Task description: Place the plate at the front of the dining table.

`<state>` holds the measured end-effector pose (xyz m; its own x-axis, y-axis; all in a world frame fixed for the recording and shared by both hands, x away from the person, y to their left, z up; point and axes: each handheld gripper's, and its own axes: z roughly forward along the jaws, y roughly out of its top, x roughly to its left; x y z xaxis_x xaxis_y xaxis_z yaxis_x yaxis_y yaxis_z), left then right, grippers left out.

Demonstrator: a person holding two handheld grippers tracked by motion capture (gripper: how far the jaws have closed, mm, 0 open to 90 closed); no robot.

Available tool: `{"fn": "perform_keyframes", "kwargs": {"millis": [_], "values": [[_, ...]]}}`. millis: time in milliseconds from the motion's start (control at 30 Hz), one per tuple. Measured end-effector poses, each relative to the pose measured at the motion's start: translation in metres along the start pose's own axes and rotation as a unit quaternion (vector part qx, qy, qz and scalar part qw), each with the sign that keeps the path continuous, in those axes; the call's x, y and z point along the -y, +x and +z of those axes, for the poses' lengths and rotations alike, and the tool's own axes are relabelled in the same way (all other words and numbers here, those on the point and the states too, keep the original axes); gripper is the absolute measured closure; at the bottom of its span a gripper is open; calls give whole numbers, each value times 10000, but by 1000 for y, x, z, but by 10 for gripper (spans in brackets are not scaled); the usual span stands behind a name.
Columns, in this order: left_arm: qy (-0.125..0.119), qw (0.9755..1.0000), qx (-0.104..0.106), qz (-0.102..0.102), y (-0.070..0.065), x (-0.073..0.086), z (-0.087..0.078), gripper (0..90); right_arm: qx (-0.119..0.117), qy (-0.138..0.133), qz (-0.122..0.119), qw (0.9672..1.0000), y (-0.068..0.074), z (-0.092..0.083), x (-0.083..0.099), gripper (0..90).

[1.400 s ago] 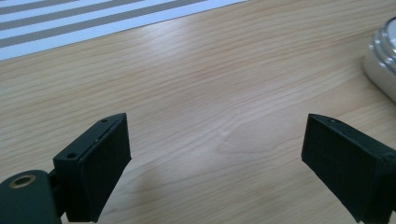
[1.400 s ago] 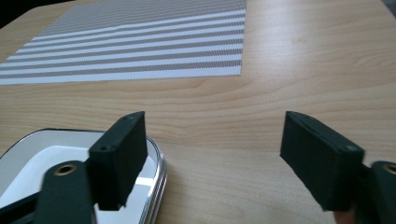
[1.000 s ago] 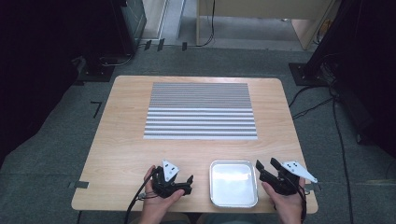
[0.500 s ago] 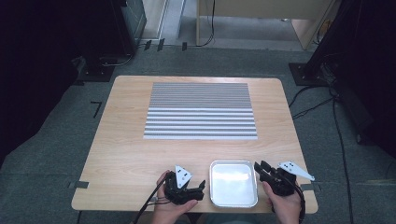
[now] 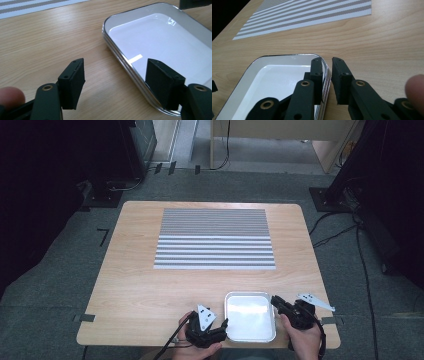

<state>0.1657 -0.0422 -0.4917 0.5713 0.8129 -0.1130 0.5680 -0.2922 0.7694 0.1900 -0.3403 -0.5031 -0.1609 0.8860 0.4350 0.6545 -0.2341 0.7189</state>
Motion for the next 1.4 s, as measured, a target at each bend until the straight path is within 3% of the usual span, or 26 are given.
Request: {"fn": "perform_keyframes", "kwargs": {"millis": [167,333,433,567,700,1033,1300,1400], "values": [[-11,9999,100,-12,-10,1,0,413,-31,26,94,9999,1,0,1,837],[11,10000,48,-77,-17,2,2,525,27,83,127,9999,2,1,1,857],[2,9997,-5,-238,-18,5,4,648,-16,131,210,9997,0,1,1,863],[42,9987,209,-461,-15,8,8,704,4,167,249,9995,0,1,1,873],[60,9992,144,-380,-20,8,8,773,46,199,314,9993,1,2,1,877],[35,9991,4,-432,-22,5,9,797,285,120,373,9988,7,2,3,889],[-28,9987,70,-510,-19,2,10,846,99,34,1022,9947,1,1,4,900],[-29,9986,83,-530,-18,1,10,857,33,20,1090,9940,-1,1,4,900]]}}
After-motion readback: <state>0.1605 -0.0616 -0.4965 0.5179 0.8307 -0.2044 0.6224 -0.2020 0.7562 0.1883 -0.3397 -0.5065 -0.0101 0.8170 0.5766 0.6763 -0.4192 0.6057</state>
